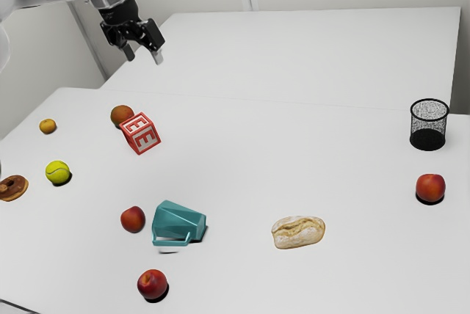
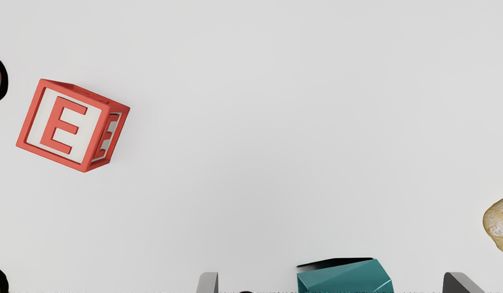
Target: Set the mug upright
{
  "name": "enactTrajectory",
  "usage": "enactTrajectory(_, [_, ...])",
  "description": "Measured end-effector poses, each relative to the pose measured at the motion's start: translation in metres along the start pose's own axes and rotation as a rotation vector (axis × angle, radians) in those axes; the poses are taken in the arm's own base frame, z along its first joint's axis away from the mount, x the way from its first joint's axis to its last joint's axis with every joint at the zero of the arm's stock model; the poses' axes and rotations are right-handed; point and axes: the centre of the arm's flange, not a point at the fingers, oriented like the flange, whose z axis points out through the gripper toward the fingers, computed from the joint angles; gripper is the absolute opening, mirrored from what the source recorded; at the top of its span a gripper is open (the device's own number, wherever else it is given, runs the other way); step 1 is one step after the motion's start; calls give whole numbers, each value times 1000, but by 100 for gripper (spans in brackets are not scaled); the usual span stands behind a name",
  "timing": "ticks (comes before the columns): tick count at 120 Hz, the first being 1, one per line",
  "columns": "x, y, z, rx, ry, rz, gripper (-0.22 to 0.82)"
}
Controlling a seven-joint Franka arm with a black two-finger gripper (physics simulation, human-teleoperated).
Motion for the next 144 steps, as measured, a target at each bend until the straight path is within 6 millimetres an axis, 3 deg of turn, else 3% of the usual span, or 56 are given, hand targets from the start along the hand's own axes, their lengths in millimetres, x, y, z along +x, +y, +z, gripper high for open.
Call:
enactTrajectory(32, [-3, 0, -2, -2, -4, 5, 60])
enactTrajectory(60, [-56, 14, 20, -121, -57, -25, 60])
enactTrajectory(71, [-76, 12, 53, -244, -113, -73, 60])
enactTrajectory(83, [-95, -16, 83, -377, -139, -167, 60])
enactTrajectory(92, [-115, -32, 95, -449, -135, -220, 60])
enactTrajectory(111, [-150, -29, 141, -515, -146, -250, 60])
enactTrajectory(144, [-172, -38, 216, -560, -104, -293, 60])
